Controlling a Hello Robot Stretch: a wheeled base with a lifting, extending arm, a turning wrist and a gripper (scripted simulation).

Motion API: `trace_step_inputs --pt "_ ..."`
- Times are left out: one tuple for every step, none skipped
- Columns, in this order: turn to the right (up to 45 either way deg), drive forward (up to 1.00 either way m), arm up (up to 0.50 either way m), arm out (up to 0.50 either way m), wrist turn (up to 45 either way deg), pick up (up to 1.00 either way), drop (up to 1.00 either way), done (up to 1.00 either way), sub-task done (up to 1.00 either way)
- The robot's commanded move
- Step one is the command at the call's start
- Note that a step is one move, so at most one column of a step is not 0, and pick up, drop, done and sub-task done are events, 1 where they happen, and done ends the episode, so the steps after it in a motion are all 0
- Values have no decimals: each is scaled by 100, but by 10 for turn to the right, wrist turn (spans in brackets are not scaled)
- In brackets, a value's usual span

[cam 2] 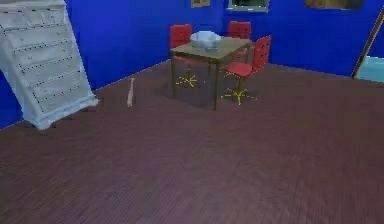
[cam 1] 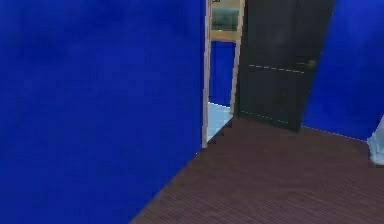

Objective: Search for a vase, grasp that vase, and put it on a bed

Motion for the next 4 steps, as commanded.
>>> trace_step_inputs --pt "360 0 0 0 0 0 0 0 0" --pt "0 10 0 0 0 0 0 0 0" --pt "-150 0 0 0 0 0 0 0 0" --pt "0 100 0 0 0 0 0 0 0"
